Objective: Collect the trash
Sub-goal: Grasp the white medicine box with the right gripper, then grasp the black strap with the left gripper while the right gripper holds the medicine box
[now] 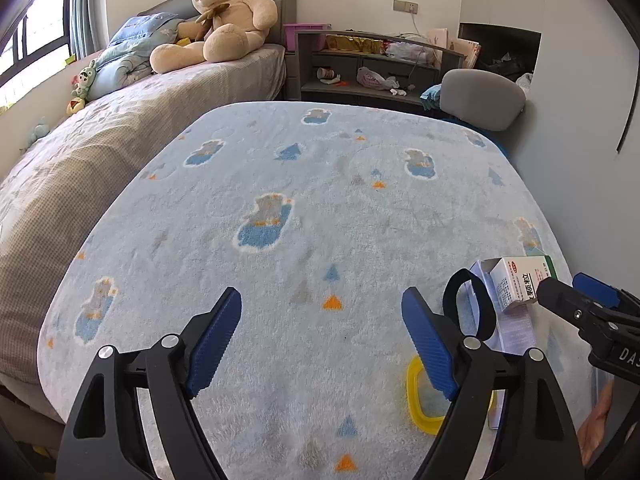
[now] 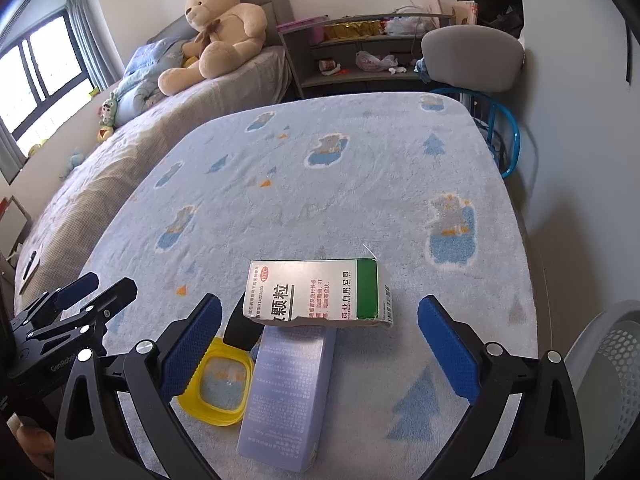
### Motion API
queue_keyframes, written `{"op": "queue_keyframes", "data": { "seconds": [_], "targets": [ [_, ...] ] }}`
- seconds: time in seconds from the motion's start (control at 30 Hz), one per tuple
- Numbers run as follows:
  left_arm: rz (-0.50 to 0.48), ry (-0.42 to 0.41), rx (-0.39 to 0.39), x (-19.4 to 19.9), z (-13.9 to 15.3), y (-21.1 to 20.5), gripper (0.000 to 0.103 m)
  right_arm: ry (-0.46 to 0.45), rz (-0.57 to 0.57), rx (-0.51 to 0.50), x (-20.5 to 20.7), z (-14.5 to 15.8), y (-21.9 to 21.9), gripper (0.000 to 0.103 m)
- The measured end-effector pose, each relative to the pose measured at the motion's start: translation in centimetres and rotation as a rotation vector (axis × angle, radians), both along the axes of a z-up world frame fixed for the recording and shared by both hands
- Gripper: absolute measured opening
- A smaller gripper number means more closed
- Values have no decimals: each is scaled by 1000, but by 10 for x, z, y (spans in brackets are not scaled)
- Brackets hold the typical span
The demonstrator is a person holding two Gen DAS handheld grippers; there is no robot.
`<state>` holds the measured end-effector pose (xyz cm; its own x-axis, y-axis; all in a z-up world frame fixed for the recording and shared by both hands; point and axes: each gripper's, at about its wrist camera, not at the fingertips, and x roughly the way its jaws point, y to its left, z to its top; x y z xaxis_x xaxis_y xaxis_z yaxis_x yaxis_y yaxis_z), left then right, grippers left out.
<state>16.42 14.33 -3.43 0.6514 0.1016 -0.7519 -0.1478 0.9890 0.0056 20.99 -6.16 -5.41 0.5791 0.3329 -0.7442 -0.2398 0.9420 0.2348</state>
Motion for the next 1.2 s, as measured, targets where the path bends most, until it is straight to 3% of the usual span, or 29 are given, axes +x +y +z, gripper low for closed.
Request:
{"op": "queue_keyframes", "data": {
  "seconds": [0.5,0.6,0.73,1.2],
  "targets": [
    [-3,27,-17,-2,-10,-4,79,109,38,5,28,-25,13,97],
    [-8,28,-20,-3,-11,-5,79,101,35,8,28,-26,14,96],
    [-17,31,-26,-4,-12,-8,79,100,40,13,27,-27,14,82],
    [-123,42,-39,-5,-18,-34,79,55,20,58,9,-12,-11,81]
  ]
}}
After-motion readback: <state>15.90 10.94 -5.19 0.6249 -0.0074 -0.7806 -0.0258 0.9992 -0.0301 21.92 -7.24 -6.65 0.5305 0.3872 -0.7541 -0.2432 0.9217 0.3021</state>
